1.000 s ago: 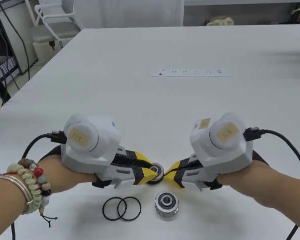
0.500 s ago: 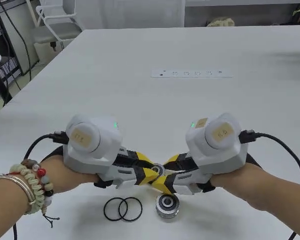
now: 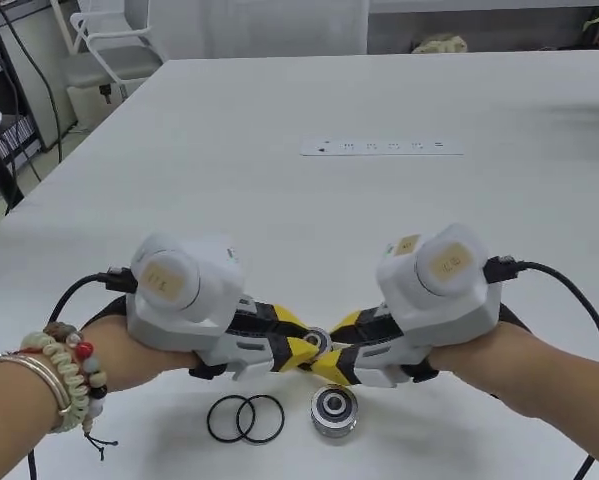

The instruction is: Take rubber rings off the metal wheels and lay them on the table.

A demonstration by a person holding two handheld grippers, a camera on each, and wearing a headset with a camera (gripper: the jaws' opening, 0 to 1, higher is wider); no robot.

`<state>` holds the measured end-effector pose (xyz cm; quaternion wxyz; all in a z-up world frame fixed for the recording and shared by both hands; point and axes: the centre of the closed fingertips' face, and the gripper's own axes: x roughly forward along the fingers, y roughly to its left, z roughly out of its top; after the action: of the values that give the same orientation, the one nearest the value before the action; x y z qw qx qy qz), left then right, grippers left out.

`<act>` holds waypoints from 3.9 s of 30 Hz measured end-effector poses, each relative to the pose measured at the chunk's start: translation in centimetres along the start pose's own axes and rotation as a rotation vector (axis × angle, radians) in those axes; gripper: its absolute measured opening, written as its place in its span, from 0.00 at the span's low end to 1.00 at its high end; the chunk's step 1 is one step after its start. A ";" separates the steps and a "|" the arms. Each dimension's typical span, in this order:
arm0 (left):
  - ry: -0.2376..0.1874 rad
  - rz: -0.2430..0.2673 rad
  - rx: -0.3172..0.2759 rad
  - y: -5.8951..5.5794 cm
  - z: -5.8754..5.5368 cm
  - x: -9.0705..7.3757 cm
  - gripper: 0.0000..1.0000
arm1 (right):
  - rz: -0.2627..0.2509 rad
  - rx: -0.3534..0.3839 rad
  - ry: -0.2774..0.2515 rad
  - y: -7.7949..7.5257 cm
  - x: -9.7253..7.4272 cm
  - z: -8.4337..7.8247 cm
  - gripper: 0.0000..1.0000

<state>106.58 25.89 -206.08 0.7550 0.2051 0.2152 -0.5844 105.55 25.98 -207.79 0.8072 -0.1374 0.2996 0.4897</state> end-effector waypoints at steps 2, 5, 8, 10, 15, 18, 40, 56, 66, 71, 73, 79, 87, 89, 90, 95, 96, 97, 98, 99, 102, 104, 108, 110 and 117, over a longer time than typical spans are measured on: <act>0.000 0.001 -0.001 0.0 0.0 0.0 0.07 | 0.002 -0.002 0.002 0.0 0.0 0.0 0.18; 0.000 0.003 -0.007 0.0 0.0 0.0 0.07 | 0.008 -0.013 0.008 0.0 -0.2 -0.2 0.16; 0.001 0.007 -0.012 0.0 -0.1 -0.1 0.07 | 0.008 -0.028 0.018 -0.1 -0.5 -0.6 0.03; 0.002 0.008 -0.013 0.0 -0.1 0.0 0.07 | 0.003 -0.023 0.014 -0.3 -0.6 -0.5 0.00; 0.003 0.013 -0.017 0.0 -0.1 -0.1 0.07 | -0.017 -0.042 0.023 -0.4 -0.5 -0.4 0.00; 0.005 0.015 -0.017 0.0 -0.1 -0.1 0.07 | -0.031 0.009 0.036 -0.5 -0.5 -0.4 0.00; 0.004 0.013 0.009 0.1 -0.2 -0.2 0.07 | -0.024 0.322 -0.044 -0.9 -0.9 0.9 0.00; -0.001 0.014 0.006 0.2 -0.2 -0.1 0.07 | 0.031 0.261 -0.150 0.7 -0.6 4.2 0.00; 0.048 0.012 0.072 0.0 0.0 -0.1 0.07 | -0.024 0.236 -0.063 -0.3 -0.6 2.4 0.00; 0.072 -0.020 0.055 -0.4 -0.2 -0.7 0.08 | -0.032 0.234 -0.054 -0.5 -0.6 2.2 0.00; 0.069 -0.057 0.033 -1.0 0.0 -1.1 0.14 | -0.027 0.248 -0.060 -0.5 -0.6 2.2 0.00; 0.082 -0.132 0.032 -3.1 1.0 -2.5 0.30 | -0.021 0.258 -0.071 -0.4 -0.9 2.5 0.00; 0.073 -0.146 0.092 -4.1 2.4 -5.1 0.49 | 0.008 0.267 -0.076 0.2 -0.9 2.8 0.00; 0.068 -0.144 0.116 -4.3 2.7 -5.9 0.55 | 0.017 0.266 -0.068 0.5 -0.8 2.7 0.00; 0.067 -0.141 0.123 -4.4 2.8 -6.3 0.56 | 0.023 0.265 -0.067 0.6 -0.7 2.7 0.00; 0.064 -0.107 0.137 -4.5 3.0 -8.3 0.69 | 0.050 0.273 -0.068 1.3 -0.6 2.9 0.00; 0.061 -0.098 0.135 -4.4 3.0 -8.7 0.71 | 0.057 0.275 -0.066 1.4 -0.6 3.0 0.00; 0.061 -0.091 0.130 -4.5 3.0 -9.1 0.72 | 0.064 0.275 -0.063 1.6 -0.6 3.0 0.00; 0.062 -0.087 0.126 -4.6 2.9 -9.4 0.74 | 0.075 0.274 -0.061 1.9 -0.5 3.0 0.00; 0.066 -0.081 0.124 -4.7 2.7 -9.9 0.75 | 0.081 0.271 -0.060 2.1 -0.5 3.0 0.00; 0.078 -0.049 0.131 -4.6 2.1 -11.1 0.77 | 0.104 0.260 -0.056 2.8 -0.4 3.1 0.00; 0.083 -0.011 0.109 -4.3 1.6 -12.0 0.78 | 0.119 0.263 -0.056 3.2 -0.3 3.2 0.00; 0.083 0.024 0.088 -4.2 0.7 -13.1 0.82 | 0.150 0.260 -0.056 4.0 0.0 3.4 0.00; 0.085 0.055 0.050 -4.2 -0.2 -14.0 0.84 | 0.170 0.269 -0.058 4.5 0.2 3.5 0.00; 0.076 0.098 -0.027 -4.2 -1.8 -14.7 0.86 | 0.210 0.244 -0.042 6.3 1.1 3.5 0.00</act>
<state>99.02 37.61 -199.54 0.7766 0.2275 0.2413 -0.5356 101.64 31.67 -205.25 0.7684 0.0041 0.3526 0.5341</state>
